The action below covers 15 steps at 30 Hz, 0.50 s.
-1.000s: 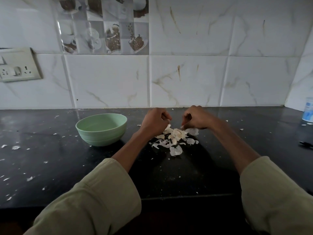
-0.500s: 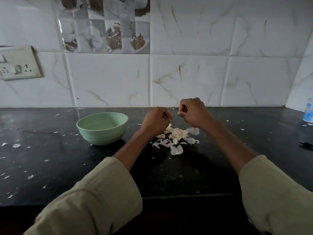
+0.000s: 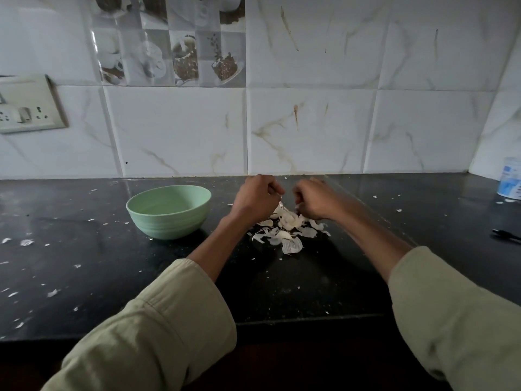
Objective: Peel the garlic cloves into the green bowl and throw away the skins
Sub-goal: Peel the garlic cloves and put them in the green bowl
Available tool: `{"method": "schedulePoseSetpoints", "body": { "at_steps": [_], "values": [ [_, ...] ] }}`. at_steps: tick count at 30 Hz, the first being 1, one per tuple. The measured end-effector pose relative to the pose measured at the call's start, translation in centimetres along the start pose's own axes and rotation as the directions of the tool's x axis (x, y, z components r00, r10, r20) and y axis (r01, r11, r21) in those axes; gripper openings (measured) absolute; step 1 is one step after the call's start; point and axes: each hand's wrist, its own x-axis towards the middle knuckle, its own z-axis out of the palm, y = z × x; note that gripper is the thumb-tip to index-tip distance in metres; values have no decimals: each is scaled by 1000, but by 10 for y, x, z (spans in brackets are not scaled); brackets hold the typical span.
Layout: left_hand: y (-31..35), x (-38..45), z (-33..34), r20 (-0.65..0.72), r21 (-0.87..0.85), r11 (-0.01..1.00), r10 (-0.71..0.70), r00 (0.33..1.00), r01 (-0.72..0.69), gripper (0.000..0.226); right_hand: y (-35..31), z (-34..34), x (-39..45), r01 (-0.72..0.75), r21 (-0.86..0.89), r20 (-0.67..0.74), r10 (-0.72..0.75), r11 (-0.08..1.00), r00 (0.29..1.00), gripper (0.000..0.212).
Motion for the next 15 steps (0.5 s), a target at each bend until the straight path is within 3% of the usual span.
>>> {"method": "schedulePoseSetpoints", "body": {
  "at_steps": [3, 6, 10, 12, 15],
  "values": [
    [1, 0, 1, 6, -12, 1000, 4, 1000, -3, 26, 6, -10, -5, 28, 17, -10, -28, 999, 1000, 11],
    [0, 1, 2, 18, -71, 997, -8, 1000, 9, 19, 8, -10, -1, 33, 278, -67, -15, 960, 998, 10],
    [5, 1, -2, -3, -232, 972, -45, 999, 43, 8, 5, -19, 8, 51, 706, -120, 48, 707, 992, 10],
    [8, 1, -6, -35, -323, 944, -77, 996, 62, 9, 1, -20, 9, 63, 785, -105, 31, 616, 994, 14],
    [10, 1, -9, -70, -438, 896, -113, 991, 71, 5, -2, -19, 11, 72, 819, -107, 27, 569, 994, 14]
  ]
}}
